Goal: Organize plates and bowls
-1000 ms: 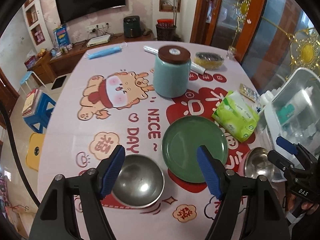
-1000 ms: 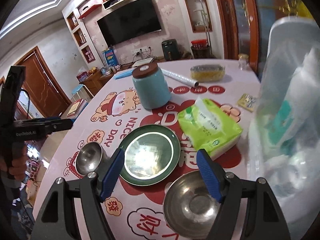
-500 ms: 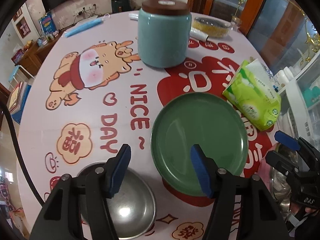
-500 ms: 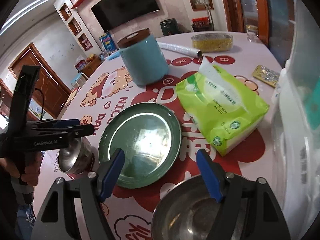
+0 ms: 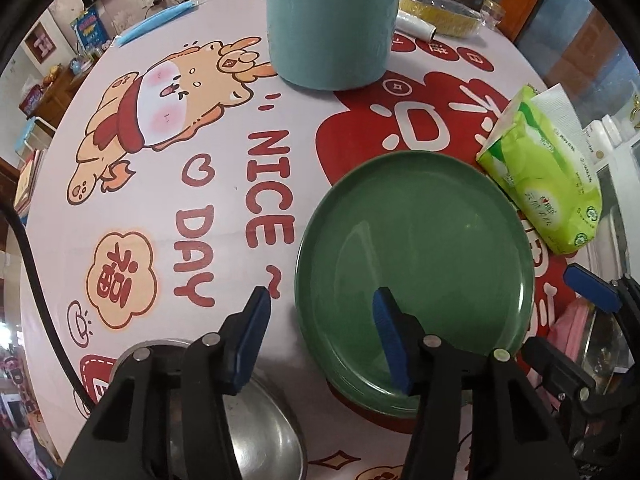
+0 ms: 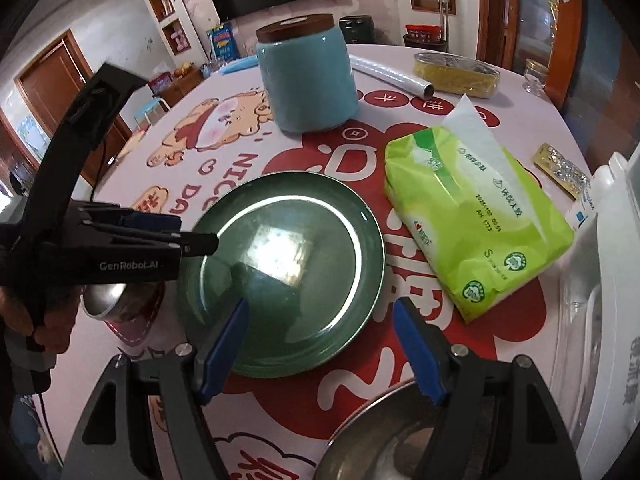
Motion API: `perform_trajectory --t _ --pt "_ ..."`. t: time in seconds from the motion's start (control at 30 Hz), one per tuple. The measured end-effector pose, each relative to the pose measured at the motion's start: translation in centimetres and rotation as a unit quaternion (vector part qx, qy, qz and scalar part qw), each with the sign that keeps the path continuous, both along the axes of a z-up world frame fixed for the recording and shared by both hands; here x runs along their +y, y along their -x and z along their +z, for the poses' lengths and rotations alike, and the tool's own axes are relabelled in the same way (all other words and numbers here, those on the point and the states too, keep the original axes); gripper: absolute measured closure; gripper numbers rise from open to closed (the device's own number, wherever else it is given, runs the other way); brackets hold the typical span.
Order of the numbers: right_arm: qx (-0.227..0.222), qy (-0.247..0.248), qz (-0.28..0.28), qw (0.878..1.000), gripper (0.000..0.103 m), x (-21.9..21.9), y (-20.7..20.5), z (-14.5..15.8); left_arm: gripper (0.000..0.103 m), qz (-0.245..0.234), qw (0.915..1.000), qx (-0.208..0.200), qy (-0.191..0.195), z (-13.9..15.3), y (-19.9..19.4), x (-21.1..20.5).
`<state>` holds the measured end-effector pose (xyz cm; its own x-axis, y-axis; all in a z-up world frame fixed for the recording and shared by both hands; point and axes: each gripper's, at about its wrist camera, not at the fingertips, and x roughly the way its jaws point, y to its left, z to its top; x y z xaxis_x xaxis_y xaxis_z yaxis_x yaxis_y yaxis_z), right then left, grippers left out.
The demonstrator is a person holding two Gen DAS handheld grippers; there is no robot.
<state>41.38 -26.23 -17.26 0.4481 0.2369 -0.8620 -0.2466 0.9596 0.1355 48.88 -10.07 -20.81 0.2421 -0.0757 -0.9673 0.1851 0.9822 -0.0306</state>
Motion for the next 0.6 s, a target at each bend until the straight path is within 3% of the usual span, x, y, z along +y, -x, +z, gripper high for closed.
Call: perform_trajectory --t 0.3,0.6 --pt "0.032 0.039 -0.018 0.999 0.029 1.1 -0.4 -0.3 0.052 -0.032 0.9981 -0.004 -0.053 -1.0 0.2 -2.0" --pt "0.053 0.061 -0.023 0.996 0.030 1.8 -0.6 -0.6 0.052 -0.023 0.9991 0.008 -0.036 -1.3 -0.2 -2.1"
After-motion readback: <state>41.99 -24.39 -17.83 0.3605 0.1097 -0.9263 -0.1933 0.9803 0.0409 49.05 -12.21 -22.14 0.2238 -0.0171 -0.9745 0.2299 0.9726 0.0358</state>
